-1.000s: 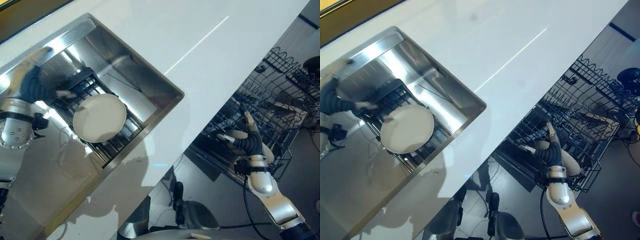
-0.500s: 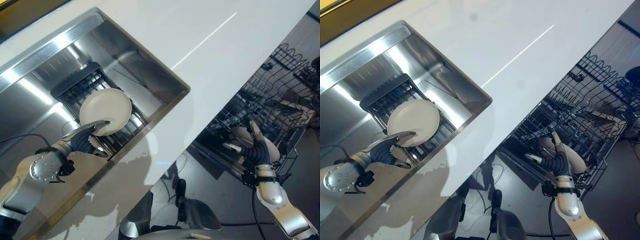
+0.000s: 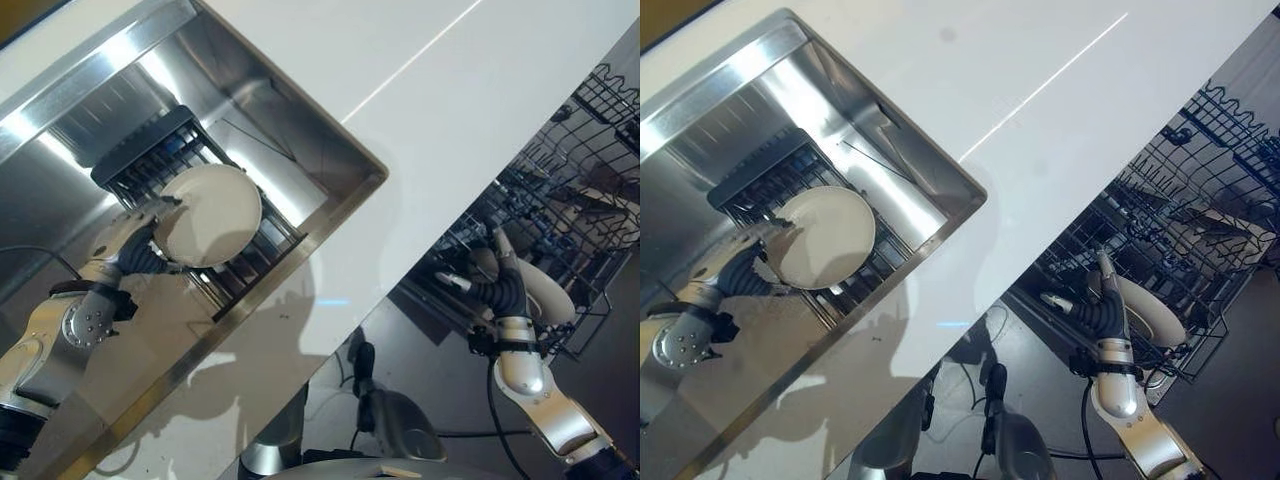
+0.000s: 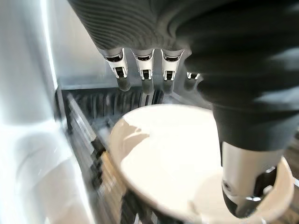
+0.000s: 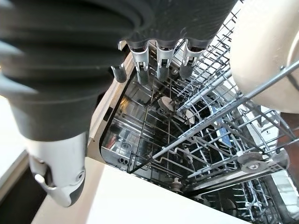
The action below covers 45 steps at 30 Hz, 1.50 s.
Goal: Pick up plates and place into dishwasher.
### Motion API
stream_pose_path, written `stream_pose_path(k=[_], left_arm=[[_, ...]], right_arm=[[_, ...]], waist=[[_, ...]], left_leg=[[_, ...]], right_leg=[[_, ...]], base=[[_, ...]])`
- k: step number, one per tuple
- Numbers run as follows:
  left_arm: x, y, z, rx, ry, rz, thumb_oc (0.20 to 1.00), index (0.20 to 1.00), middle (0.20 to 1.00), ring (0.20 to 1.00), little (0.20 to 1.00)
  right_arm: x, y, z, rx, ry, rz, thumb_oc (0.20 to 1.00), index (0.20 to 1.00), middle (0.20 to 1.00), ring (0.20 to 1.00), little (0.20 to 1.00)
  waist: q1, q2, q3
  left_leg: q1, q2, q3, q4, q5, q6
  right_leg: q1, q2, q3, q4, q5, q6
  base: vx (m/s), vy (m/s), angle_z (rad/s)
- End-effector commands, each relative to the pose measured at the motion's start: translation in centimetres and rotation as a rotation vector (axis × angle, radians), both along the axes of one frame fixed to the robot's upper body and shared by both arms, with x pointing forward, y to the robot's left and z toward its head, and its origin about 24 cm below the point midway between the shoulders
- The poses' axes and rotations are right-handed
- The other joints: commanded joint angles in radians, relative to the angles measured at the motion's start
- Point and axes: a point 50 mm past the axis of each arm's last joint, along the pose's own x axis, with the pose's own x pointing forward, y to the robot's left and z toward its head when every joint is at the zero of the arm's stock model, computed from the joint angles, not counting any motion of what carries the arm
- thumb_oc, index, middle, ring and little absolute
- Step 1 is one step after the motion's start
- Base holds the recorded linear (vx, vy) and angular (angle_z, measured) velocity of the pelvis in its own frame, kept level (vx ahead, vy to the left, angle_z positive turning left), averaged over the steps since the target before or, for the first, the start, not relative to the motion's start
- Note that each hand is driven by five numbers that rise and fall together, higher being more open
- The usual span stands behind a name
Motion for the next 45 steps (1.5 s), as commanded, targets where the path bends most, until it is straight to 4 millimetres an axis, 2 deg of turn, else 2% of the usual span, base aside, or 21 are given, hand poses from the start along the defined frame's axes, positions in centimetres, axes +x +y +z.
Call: stream_pose_path(k=[1, 5, 8, 15, 19, 24, 29, 37, 45], left_arm=[[0.0, 1.2, 2.7, 0.083, -0.162, 0.022, 1.0, 1.0, 1.0, 1.0, 1.0], [-0.1, 0.3, 2.0, 0.05, -0.098, -0.045, 1.0, 1.0, 1.0, 1.0, 1.0], [-0.4, -0.6, 0.8, 0.009, -0.017, -0.099, 1.0, 1.0, 1.0, 1.0, 1.0], [-1.0, -2.2, -1.2, -0.006, 0.182, -0.178, 1.0, 1.0, 1.0, 1.0, 1.0], [-1.0, -1.9, -1.3, -0.016, 0.197, -0.147, 1.0, 1.0, 1.0, 1.0, 1.0], [-0.7, -1.0, -0.4, -0.015, 0.124, -0.079, 1.0, 1.0, 1.0, 1.0, 1.0], [-0.6, -1.3, 0.0, 0.018, 0.115, -0.106, 1.0, 1.0, 1.0, 1.0, 1.0], [-0.9, -1.4, -1.0, -0.029, 0.192, -0.128, 1.0, 1.0, 1.0, 1.0, 1.0], [-1.4, -1.8, -2.3, -0.045, 0.251, -0.152, 1.0, 1.0, 1.0, 1.0, 1.0]], right_arm=[[0.0, 1.4, 0.8, 0.006, -0.081, 0.043, 1.0, 1.0, 1.0, 1.0, 1.0], [0.1, 1.2, 0.9, 0.002, -0.081, 0.041, 1.0, 1.0, 1.0, 1.0, 1.0], [0.1, 0.9, 1.2, -0.001, -0.087, 0.039, 1.0, 1.0, 1.0, 1.0, 1.0], [0.0, 0.1, 1.8, -0.012, -0.089, 0.052, 1.0, 1.0, 1.0, 1.0, 1.0], [0.1, 0.0, 1.9, -0.012, -0.08, 0.056, 1.0, 1.0, 1.0, 1.0, 1.0], [0.1, 0.3, 1.5, -0.008, -0.058, 0.051, 1.0, 1.0, 1.0, 1.0, 1.0], [0.0, 0.7, 1.0, 0.003, -0.041, 0.035, 1.0, 1.0, 1.0, 1.0, 1.0], [0.0, 0.9, 0.8, 0.019, -0.031, 0.036, 1.0, 1.0, 1.0, 1.0, 1.0], [-0.4, 0.6, 0.8, 0.017, -0.022, 0.06, 1.0, 1.0, 1.0, 1.0, 1.0]], waist=[[0.009, -0.016, -0.044], [0.007, -0.022, -0.042], [0.006, -0.022, -0.037], [0.002, -0.013, -0.033], [0.002, -0.007, -0.034], [0.008, -0.001, -0.043], [0.018, 0.001, -0.051], [0.018, -0.017, -0.045], [0.006, -0.017, -0.041]], left_leg=[[-0.032, -0.024, 0.001, -0.05, 0.034, -0.029], [-0.04, -0.022, 0.008, -0.05, 0.032, -0.026], [-0.042, -0.02, 0.012, -0.054, 0.035, -0.026], [-0.024, -0.018, 0.023, -0.069, 0.04, -0.022], [-0.009, -0.017, 0.028, -0.068, 0.041, -0.022], [0.008, -0.019, 0.023, -0.067, 0.039, -0.019], [0.013, -0.023, 0.009, -0.072, 0.048, -0.021], [0.035, -0.009, 0.017, -0.098, 0.051, -0.02], [0.047, -0.001, 0.029, -0.095, 0.05, -0.017]], right_leg=[[-0.073, -0.019, 0.029, 0.047, 0.026, 0.176], [-0.085, -0.019, 0.033, 0.051, 0.027, 0.177], [-0.091, -0.019, 0.037, 0.051, 0.03, 0.179], [-0.079, -0.024, 0.034, 0.044, 0.034, 0.183], [-0.062, -0.03, 0.027, 0.042, 0.034, 0.186], [-0.038, -0.035, 0.016, 0.04, 0.031, 0.182], [-0.025, -0.033, 0.004, 0.031, 0.038, 0.176], [-0.012, -0.015, 0.015, 0.016, 0.044, 0.175], [-0.016, -0.013, 0.018, 0.033, 0.045, 0.182]], base=[[0.0, 0.013, -0.05], [-0.01, 0.009, -0.07], [-0.01, 0.019, -0.09], [0.0, 0.026, -0.05], [0.02, 0.007, 0.01], [0.05, 0.009, 0.02], [0.04, -0.02, 0.02], [0.01, -0.035, 0.02], [0.01, 0.001, -0.01]])
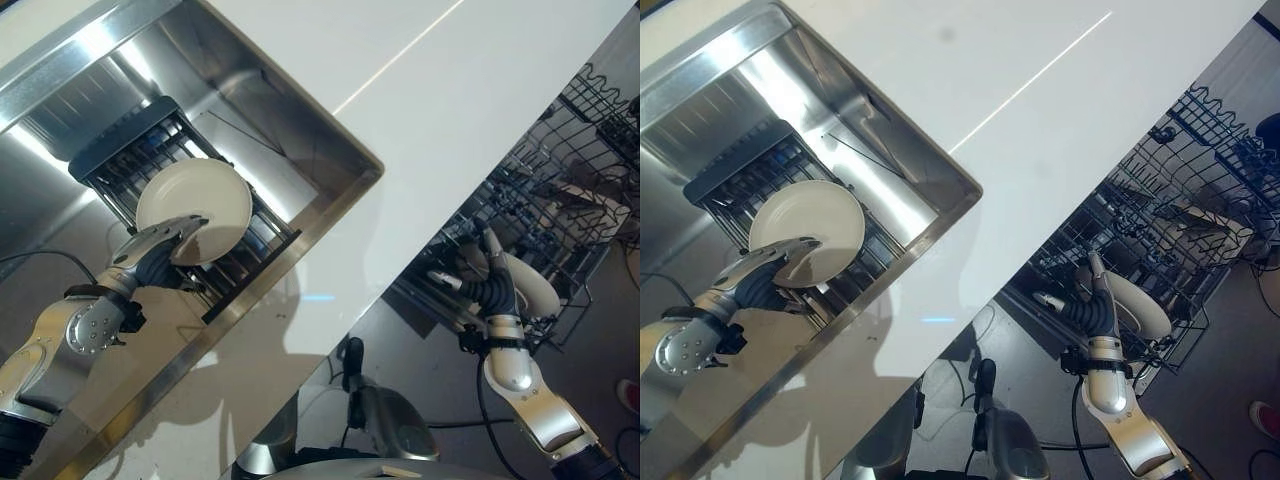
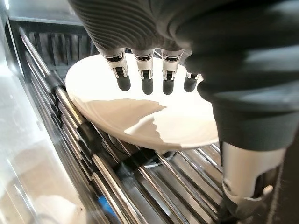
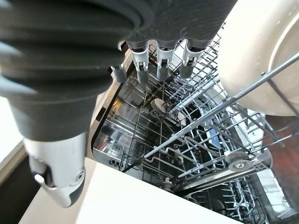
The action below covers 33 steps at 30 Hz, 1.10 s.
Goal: Pick up plates and place into dishwasher.
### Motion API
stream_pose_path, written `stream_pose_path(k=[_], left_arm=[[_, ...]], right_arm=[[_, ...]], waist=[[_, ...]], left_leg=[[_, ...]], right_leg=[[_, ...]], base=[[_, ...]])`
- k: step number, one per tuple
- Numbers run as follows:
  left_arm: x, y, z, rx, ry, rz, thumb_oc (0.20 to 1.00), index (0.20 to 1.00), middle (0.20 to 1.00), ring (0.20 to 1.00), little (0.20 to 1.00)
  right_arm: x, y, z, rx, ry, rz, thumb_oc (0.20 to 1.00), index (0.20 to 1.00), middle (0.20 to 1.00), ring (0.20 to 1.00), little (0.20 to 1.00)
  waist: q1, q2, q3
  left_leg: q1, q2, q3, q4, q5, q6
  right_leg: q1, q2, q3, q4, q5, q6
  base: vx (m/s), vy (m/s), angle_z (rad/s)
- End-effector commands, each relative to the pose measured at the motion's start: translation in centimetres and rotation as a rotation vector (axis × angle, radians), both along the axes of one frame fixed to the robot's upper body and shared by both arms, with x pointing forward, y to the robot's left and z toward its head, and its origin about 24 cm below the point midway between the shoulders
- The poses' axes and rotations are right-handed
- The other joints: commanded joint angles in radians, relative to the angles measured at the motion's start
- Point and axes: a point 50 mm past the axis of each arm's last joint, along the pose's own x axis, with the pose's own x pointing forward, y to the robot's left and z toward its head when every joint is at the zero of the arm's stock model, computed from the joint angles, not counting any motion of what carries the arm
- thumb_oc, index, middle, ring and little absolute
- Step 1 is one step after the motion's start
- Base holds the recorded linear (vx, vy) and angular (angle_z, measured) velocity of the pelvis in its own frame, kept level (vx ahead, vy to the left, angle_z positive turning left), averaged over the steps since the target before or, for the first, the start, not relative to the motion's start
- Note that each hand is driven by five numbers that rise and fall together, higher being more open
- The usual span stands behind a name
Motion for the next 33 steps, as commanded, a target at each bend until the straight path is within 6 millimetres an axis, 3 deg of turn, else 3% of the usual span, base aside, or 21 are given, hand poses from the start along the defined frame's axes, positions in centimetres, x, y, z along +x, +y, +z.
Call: stream_pose_path(k=[1, 17, 28, 33], left_arm=[[-0.7, -0.1, -0.5, -0.039, -0.021, -0.009, 1.0, 1.0, 1.0, 1.0, 1.0], [-0.3, 1.2, -3.0, 0.102, -0.337, 0.111, 1.0, 1.0, 1.0, 1.0, 1.0], [-0.6, 1.8, -6.4, 0.176, -0.496, 0.284, 1.0, 1.0, 1.0, 1.0, 1.0], [-0.9, 2.8, -6.9, 0.214, -0.553, 0.396, 1.0, 1.0, 1.0, 1.0, 1.0]], right_arm=[[-0.6, 0.2, 1.1, 0.004, -0.056, 0.051, 1.0, 1.0, 1.0, 1.0, 1.0], [-0.8, 1.5, -0.8, 0.035, -0.006, 0.077, 1.0, 1.0, 1.0, 1.0, 1.0], [-1.0, 3.0, -2.7, 0.062, 0.054, 0.112, 1.0, 1.0, 1.0, 1.0, 1.0], [-1.1, 3.1, -3.1, 0.076, 0.069, 0.127, 1.0, 1.0, 1.0, 1.0, 1.0]], waist=[[0.002, 0.017, -0.058], [-0.001, -0.026, -0.077], [-0.005, -0.074, -0.1], [-0.009, -0.091, -0.102]], left_leg=[[0.019, -0.013, 0.002, -0.083, 0.047, -0.017], [0.029, -0.008, -0.005, -0.077, 0.041, -0.008], [0.046, -0.003, -0.018, -0.069, 0.031, -0.002], [0.058, 0.001, -0.021, -0.065, 0.028, -0.002]], right_leg=[[-0.042, -0.017, -0.001, 0.053, 0.021, 0.168], [-0.046, 0.003, 0.006, 0.074, 0.023, 0.157], [-0.048, 0.014, 0.015, 0.092, 0.031, 0.156], [-0.044, 0.017, 0.015, 0.097, 0.036, 0.157]], base=[[0.03, 0.009, -0.01], [0.02, -0.016, -0.03], [0.06, -0.029, -0.08], [0.05, -0.035, -0.05]])
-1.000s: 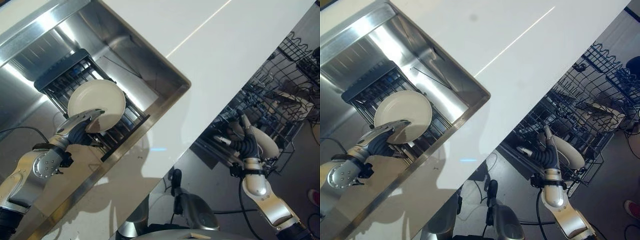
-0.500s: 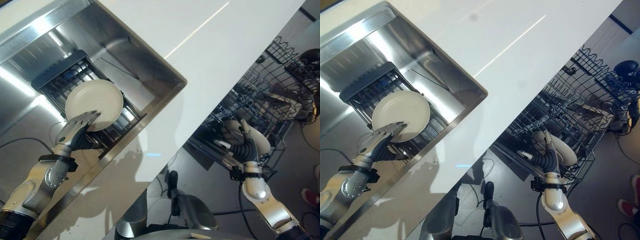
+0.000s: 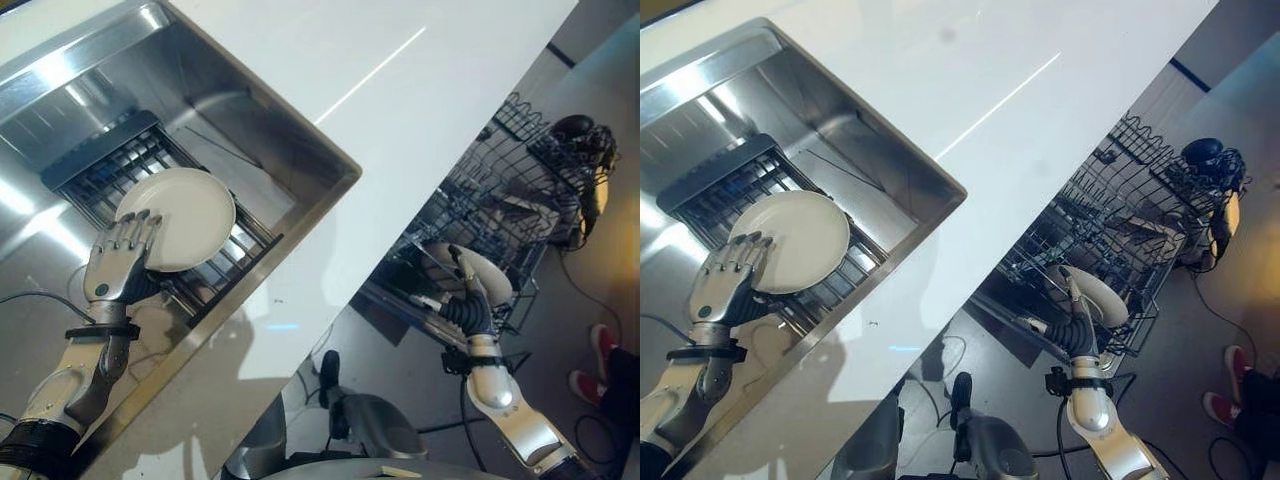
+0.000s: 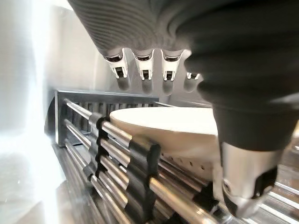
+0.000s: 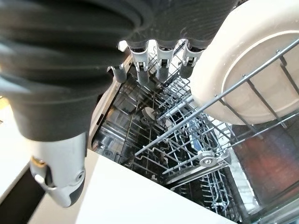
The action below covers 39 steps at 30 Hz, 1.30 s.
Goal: Pick up plates and place into dishwasher.
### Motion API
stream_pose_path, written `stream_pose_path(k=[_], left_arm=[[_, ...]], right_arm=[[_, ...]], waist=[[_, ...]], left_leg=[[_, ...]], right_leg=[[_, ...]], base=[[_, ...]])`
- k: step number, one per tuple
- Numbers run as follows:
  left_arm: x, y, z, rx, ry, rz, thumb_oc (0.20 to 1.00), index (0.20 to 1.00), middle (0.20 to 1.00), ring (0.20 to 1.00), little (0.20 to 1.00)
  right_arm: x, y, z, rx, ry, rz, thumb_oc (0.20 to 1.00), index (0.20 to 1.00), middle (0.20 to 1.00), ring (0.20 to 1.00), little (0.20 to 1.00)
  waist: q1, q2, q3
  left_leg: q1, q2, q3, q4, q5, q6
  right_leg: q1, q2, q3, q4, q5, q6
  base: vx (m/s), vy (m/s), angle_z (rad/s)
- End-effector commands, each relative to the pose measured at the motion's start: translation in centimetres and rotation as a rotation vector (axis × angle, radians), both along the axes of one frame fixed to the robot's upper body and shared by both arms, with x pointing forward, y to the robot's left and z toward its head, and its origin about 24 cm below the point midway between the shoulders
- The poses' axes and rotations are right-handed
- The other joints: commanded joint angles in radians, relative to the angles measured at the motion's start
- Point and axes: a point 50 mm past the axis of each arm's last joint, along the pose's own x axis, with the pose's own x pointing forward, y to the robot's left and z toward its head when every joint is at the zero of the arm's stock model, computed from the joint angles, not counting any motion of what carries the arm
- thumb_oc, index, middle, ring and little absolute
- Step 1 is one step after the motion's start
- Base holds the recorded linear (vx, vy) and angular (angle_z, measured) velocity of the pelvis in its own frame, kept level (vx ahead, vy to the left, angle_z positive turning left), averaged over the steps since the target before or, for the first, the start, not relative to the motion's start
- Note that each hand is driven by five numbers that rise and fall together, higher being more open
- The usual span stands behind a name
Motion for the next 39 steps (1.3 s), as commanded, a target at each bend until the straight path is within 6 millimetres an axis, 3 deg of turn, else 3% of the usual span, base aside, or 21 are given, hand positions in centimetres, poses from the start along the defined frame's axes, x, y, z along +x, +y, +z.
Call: stream_pose_path(k=[1, 21, 33, 39], left_arm=[[0.5, -0.5, -1.1, -0.068, -0.126, 0.104, 1.0, 1.0, 1.0, 1.0, 1.0], [1.9, -1.9, -2.7, -0.11, -0.071, 0.125, 1.0, 1.0, 1.0, 1.0, 1.0], [3.8, -6.7, -3.5, -0.306, 0.136, -0.173, 1.0, 1.0, 1.0, 1.0, 1.0], [4.2, -6.5, -2.9, -0.289, 0.068, -0.105, 1.0, 1.0, 1.0, 1.0, 1.0]], right_arm=[[0.0, 1.4, 0.5, 0.034, -0.058, 0.076, 1.0, 1.0, 1.0, 1.0, 1.0], [0.2, 2.7, -0.6, 0.08, 0.009, 0.142, 1.0, 1.0, 1.0, 1.0, 1.0], [0.6, 3.2, -0.3, 0.082, 0.02, 0.187, 1.0, 1.0, 1.0, 1.0, 1.0], [0.7, 3.8, -0.1, 0.112, 0.004, 0.215, 1.0, 1.0, 1.0, 1.0, 1.0]], waist=[[0.013, -0.012, -0.068], [-0.008, -0.05, -0.069], [-0.035, -0.067, -0.05], [-0.037, -0.1, -0.031]], left_leg=[[-0.027, -0.041, -0.054, -0.042, 0.029, 0.0], [-0.016, -0.036, -0.065, 0.017, 0.017, 0.018], [-0.016, -0.025, -0.058, 0.053, 0.009, 0.032], [-0.034, -0.015, -0.051, 0.081, -0.002, 0.042]], right_leg=[[-0.078, -0.021, 0.006, 0.077, -0.04, 0.095], [-0.092, -0.008, 0.014, 0.131, -0.021, 0.095], [-0.12, 0.009, 0.032, 0.175, -0.012, 0.103], [-0.133, 0.012, 0.028, 0.187, -0.003, 0.11]], base=[[0.04, -0.022, -0.01], [0.05, -0.033, -0.03], [0.01, -0.03, -0.1], [-0.03, -0.067, -0.05]])
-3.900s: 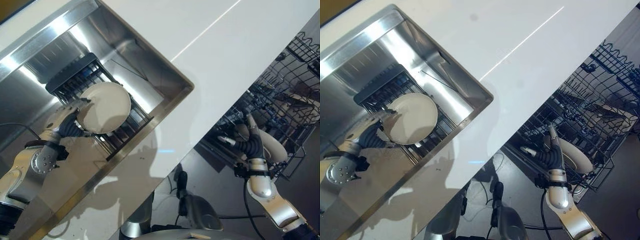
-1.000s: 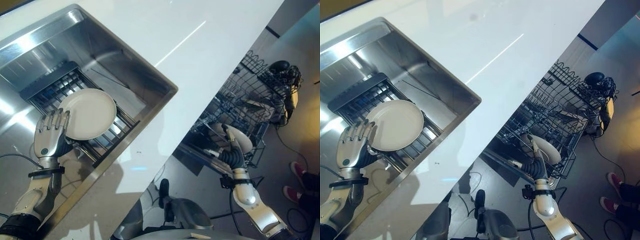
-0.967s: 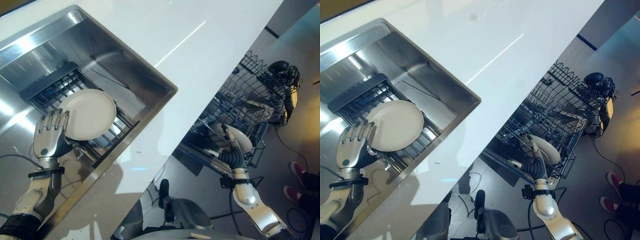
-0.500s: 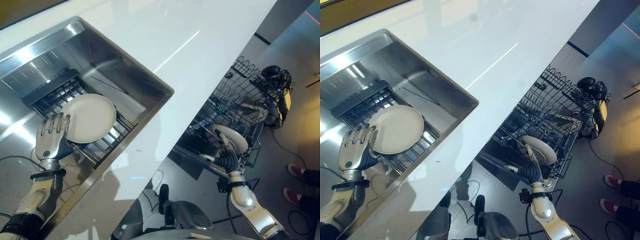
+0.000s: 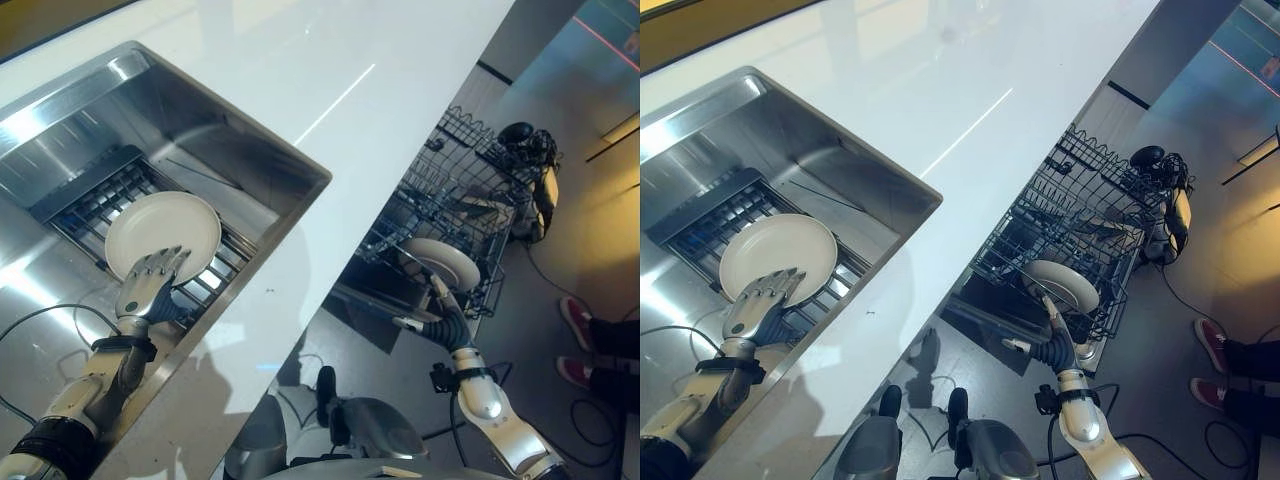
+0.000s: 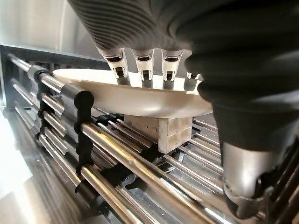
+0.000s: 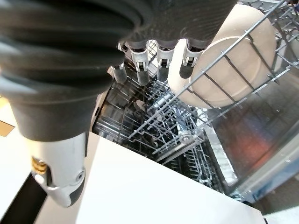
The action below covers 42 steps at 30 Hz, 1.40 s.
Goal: Pick up plates and place into dishwasher.
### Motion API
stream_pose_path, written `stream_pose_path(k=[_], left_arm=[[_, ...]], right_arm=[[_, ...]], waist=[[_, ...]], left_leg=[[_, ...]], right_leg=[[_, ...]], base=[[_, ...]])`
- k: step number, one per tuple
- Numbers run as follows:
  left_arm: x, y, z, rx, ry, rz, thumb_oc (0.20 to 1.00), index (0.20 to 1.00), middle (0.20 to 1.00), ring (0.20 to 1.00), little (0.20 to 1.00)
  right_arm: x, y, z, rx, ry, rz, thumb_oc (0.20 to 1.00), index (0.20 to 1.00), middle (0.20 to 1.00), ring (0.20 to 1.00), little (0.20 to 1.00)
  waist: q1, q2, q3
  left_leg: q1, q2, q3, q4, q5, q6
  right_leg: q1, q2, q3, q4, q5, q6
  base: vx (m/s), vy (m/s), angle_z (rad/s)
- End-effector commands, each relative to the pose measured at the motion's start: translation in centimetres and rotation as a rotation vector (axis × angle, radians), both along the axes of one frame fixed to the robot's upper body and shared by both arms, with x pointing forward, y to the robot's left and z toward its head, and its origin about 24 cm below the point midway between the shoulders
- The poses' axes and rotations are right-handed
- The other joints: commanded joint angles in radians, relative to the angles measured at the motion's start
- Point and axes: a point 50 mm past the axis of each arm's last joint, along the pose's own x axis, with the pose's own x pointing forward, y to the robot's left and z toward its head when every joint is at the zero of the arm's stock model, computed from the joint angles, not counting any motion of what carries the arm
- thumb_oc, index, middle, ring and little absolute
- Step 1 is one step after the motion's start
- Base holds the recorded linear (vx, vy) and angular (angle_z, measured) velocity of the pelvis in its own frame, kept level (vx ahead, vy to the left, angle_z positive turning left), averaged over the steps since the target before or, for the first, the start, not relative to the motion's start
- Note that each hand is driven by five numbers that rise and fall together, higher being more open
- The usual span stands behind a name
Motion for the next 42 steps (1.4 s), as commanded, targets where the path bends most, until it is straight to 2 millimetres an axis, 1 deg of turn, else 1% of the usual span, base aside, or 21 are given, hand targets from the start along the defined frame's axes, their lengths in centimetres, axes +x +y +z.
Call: stream_pose_path(k=[1, 2, 3, 5, 6, 7, 12, 17, 22, 25, 31, 35, 42], left_arm=[[3.6, -5.0, 1.0, -0.191, -0.219, 0.005, 1.0, 1.0, 1.0, 1.0, 1.0], [3.7, -4.7, 1.1, -0.176, -0.237, 0.03, 0.959, 0.959, 0.959, 0.959, 0.959], [3.7, -4.5, 1.1, -0.166, -0.25, 0.048, 0.645, 0.645, 0.645, 0.645, 0.645], [3.6, -4.1, 1.2, -0.145, -0.276, 0.082, 0.41, 0.41, 0.41, 0.41, 0.41], [3.6, -3.8, 1.3, -0.126, -0.296, 0.109, 0.25, 0.25, 0.25, 0.25, 0.25], [3.5, -3.5, 1.3, -0.105, -0.315, 0.127, 0.2, 0.2, 0.2, 0.2, 0.2], [3.4, -2.2, 1.4, -0.043, -0.383, 0.208, 0.2, 0.2, 0.2, 0.2, 0.2], [3.2, -0.5, 2.0, -0.054, -0.454, 0.293, 0.2, 0.2, 0.2, 0.2, 0.2], [3.1, -0.2, 2.1, -0.068, -0.461, 0.281, 0.2, 0.2, 0.2, 0.2, 0.2], [2.7, 0.0, 2.0, -0.104, -0.463, 0.279, 0.2, 0.2, 0.2, 0.2, 0.2], [1.6, -0.2, 1.5, -0.199, -0.503, 0.275, 0.2, 0.2, 0.2, 0.2, 0.2], [0.7, -0.9, 1.5, -0.289, -0.566, 0.237, 0.2, 0.2, 0.2, 0.2, 0.2], [-1.3, -2.9, 3.2, -0.523, -0.694, 0.08, 0.2, 0.2, 0.2, 0.2, 0.2]], right_arm=[[1.8, 2.7, 2.8, 0.113, -0.149, 0.079, 1.0, 1.0, 1.0, 1.0, 1.0], [1.8, 2.8, 2.8, 0.118, -0.15, 0.082, 1.0, 1.0, 1.0, 1.0, 1.0], [1.8, 2.9, 2.9, 0.123, -0.152, 0.082, 1.0, 1.0, 1.0, 1.0, 1.0], [1.9, 3.0, 2.9, 0.131, -0.154, 0.081, 1.0, 1.0, 1.0, 1.0, 1.0], [1.9, 3.1, 2.9, 0.135, -0.153, 0.078, 1.0, 1.0, 1.0, 1.0, 1.0], [2.0, 3.2, 2.8, 0.136, -0.152, 0.075, 1.0, 1.0, 1.0, 1.0, 1.0], [1.9, 3.3, 2.4, 0.13, -0.142, 0.067, 1.0, 1.0, 1.0, 1.0, 1.0], [1.6, 3.4, 1.6, 0.119, -0.114, 0.058, 1.0, 1.0, 1.0, 1.0, 1.0], [1.4, 3.5, 1.2, 0.105, -0.094, 0.048, 1.0, 1.0, 1.0, 1.0, 1.0], [1.1, 3.2, 1.1, 0.095, -0.083, 0.04, 1.0, 1.0, 1.0, 1.0, 1.0], [0.6, 2.6, 1.0, 0.08, -0.077, 0.033, 1.0, 1.0, 1.0, 1.0, 1.0], [0.2, 2.0, 1.3, 0.074, -0.088, 0.022, 1.0, 1.0, 1.0, 1.0, 1.0], [-1.1, 0.4, 2.1, 0.049, -0.126, -0.02, 1.0, 1.0, 1.0, 1.0, 1.0]], waist=[[0.005, -0.109, -0.003], [0.006, -0.114, -0.003], [0.007, -0.118, -0.002], [0.01, -0.125, -0.002], [0.011, -0.13, -0.003], [0.012, -0.131, -0.004], [0.012, -0.129, -0.012], [0.012, -0.112, -0.031], [0.014, -0.093, -0.049], [0.014, -0.078, -0.06], [0.015, -0.052, -0.08], [0.016, -0.035, -0.093], [0.023, -0.003, -0.116]], left_leg=[[-0.102, -0.026, -0.023, 0.095, -0.007, 0.021], [-0.106, -0.026, -0.024, 0.1, -0.009, 0.023], [-0.109, -0.026, -0.026, 0.103, -0.01, 0.025], [-0.118, -0.027, -0.029, 0.111, -0.011, 0.027], [-0.122, -0.026, -0.03, 0.114, -0.011, 0.027], [-0.124, -0.028, -0.031, 0.115, -0.01, 0.028], [-0.129, -0.034, -0.037, 0.119, -0.006, 0.028], [-0.121, -0.042, -0.043, 0.115, 0.002, 0.026], [-0.116, -0.05, -0.05, 0.116, 0.008, 0.022], [-0.104, -0.055, -0.051, 0.109, 0.013, 0.022], [-0.069, -0.063, -0.051, 0.091, 0.015, 0.022], [-0.046, -0.068, -0.05, 0.075, 0.016, 0.02], [-0.001, -0.08, -0.049, 0.044, 0.011, 0.021]], right_leg=[[-0.119, -0.017, 0.003, 0.095, -0.067, 0.018], [-0.121, -0.017, 0.002, 0.097, -0.066, 0.018], [-0.123, -0.017, 0.001, 0.098, -0.064, 0.018], [-0.127, -0.017, -0.002, 0.099, -0.06, 0.02], [-0.13, -0.016, -0.002, 0.1, -0.057, 0.021], [-0.131, -0.015, -0.002, 0.1, -0.054, 0.02], [-0.137, -0.013, 0.002, 0.101, -0.047, 0.02], [-0.133, -0.014, 0.005, 0.103, -0.042, 0.018], [-0.13, -0.02, 0.003, 0.106, -0.038, 0.014], [-0.127, -0.022, 0.003, 0.11, -0.039, 0.012], [-0.106, -0.03, -0.004, 0.108, -0.047, 0.005], [-0.093, -0.037, -0.013, 0.106, -0.055, 0.0], [-0.06, -0.05, -0.034, 0.1, -0.08, -0.012]], base=[[-0.01, -0.059, -0.06], [-0.01, -0.061, -0.09], [-0.02, -0.074, -0.07], [-0.01, -0.068, -0.04], [0.0, -0.055, -0.03], [0.0, -0.053, -0.01], [0.0, 0.0, 0.0], [0.05, 0.025, 0.04], [0.05, 0.049, 0.02], [0.04, 0.057, -0.03], [0.02, 0.054, -0.01], [-0.01, 0.053, 0.01], [-0.05, 0.056, -0.06]])
